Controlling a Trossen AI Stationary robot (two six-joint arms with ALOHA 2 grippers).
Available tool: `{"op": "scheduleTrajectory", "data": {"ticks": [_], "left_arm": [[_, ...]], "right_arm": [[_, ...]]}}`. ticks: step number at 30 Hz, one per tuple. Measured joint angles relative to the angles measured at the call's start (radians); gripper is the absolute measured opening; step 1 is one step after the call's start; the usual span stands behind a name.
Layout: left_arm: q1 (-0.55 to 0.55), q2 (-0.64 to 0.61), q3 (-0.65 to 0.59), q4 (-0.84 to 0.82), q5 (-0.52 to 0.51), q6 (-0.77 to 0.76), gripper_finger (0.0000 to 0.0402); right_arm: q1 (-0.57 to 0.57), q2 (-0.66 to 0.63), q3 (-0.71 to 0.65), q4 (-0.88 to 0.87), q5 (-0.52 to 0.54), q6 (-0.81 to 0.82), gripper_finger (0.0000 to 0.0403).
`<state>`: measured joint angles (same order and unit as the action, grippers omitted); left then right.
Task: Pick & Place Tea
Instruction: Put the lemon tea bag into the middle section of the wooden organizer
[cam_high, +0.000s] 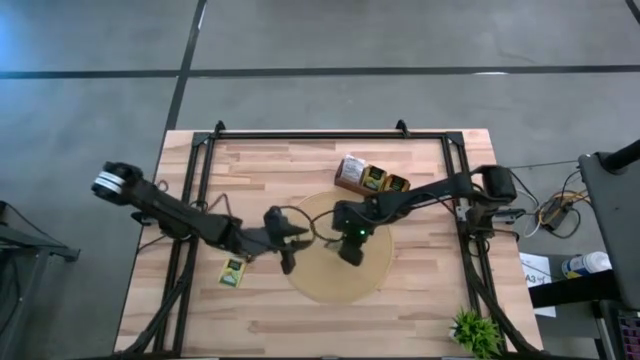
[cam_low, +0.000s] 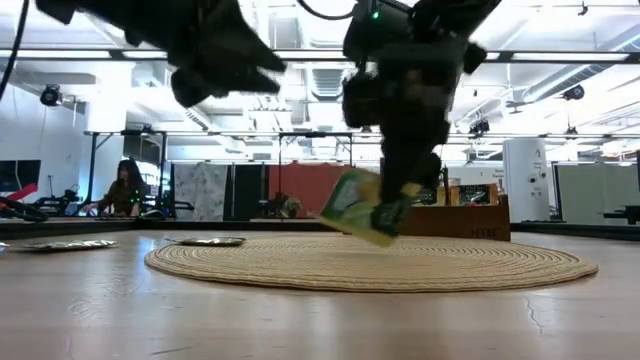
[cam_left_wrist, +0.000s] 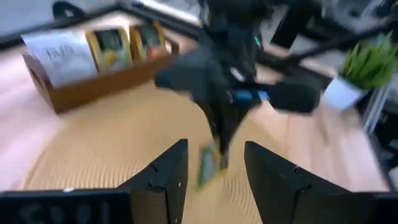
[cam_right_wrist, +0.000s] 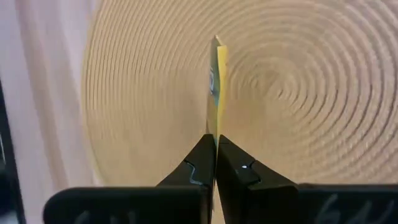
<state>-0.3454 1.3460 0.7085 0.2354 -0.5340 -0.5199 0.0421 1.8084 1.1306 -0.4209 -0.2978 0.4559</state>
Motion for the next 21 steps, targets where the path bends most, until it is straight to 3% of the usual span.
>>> {"op": "scheduleTrajectory", "data": {"ticks": [3,7,9,21], "left_arm": [[0.054,-0.05,0.0,0.001,0.081,-0.004,0.0153],[0.161,-0.05,0.008,0.01,0.352,-0.065,0.0153],[0.191,-0.034,0.019,0.008,0.418,-0.088,0.0153],[0.202,0.049,0.066,0.01,0.432,-0.081,0.0153]], "right_arm": [[0.021,-0.02,0.03,-0.108,-0.001,-0.15,0.0008],[0.039,-0.023,0.103,-0.185,0.017,-0.273,0.0008],[0.041,-0.025,0.144,-0.192,0.032,-0.281,0.0008],[0.035,-0.025,0.252,-0.204,0.066,-0.228,0.0008]]}}
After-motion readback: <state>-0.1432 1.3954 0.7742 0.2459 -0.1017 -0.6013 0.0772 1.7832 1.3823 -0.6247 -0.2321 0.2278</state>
